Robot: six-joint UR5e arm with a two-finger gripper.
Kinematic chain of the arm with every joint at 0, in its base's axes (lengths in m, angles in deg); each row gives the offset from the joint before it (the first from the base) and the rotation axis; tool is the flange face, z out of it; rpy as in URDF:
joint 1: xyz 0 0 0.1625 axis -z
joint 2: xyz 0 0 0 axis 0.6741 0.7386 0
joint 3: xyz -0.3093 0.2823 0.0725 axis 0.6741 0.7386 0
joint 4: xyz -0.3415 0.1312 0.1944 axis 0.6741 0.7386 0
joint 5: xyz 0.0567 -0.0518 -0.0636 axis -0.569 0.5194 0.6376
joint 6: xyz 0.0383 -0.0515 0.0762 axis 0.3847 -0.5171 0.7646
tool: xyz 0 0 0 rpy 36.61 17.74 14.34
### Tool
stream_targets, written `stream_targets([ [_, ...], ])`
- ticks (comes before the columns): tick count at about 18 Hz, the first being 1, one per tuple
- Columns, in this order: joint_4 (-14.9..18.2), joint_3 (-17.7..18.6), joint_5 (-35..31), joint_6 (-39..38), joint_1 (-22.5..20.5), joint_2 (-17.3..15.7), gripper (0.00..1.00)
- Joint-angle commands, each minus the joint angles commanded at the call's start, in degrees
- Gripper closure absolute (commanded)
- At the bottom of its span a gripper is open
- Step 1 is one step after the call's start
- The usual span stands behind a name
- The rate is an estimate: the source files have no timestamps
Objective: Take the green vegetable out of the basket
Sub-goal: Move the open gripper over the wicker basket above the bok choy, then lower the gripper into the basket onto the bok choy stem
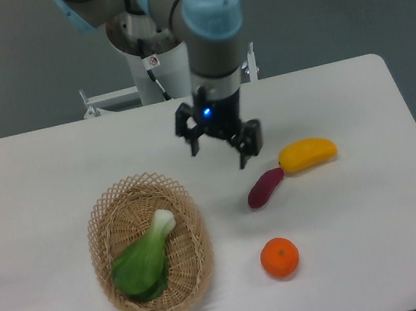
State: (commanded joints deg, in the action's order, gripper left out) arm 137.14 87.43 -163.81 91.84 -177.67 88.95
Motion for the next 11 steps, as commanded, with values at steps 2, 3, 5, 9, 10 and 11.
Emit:
stream_targets([
  [2, -1.1, 0.0, -0.1, -0.4, 1.3, 1.5, 0.0],
  [3, -2.0, 0.1, -0.1, -1.0, 2.1, 2.2, 0.0],
  [5, -3.3, 0.1, -0.2, -2.8, 4.7, 4.2, 0.0],
  [9, -4.8, -0.1, -3.2, -3.3, 8.0, 7.6, 0.0],
  [10, -5.0, -0.1, -4.1, -3.4, 8.8, 8.4, 0.0],
  [11, -5.5, -0.1, -4.7, -3.5, 9.2, 9.0, 0.0],
])
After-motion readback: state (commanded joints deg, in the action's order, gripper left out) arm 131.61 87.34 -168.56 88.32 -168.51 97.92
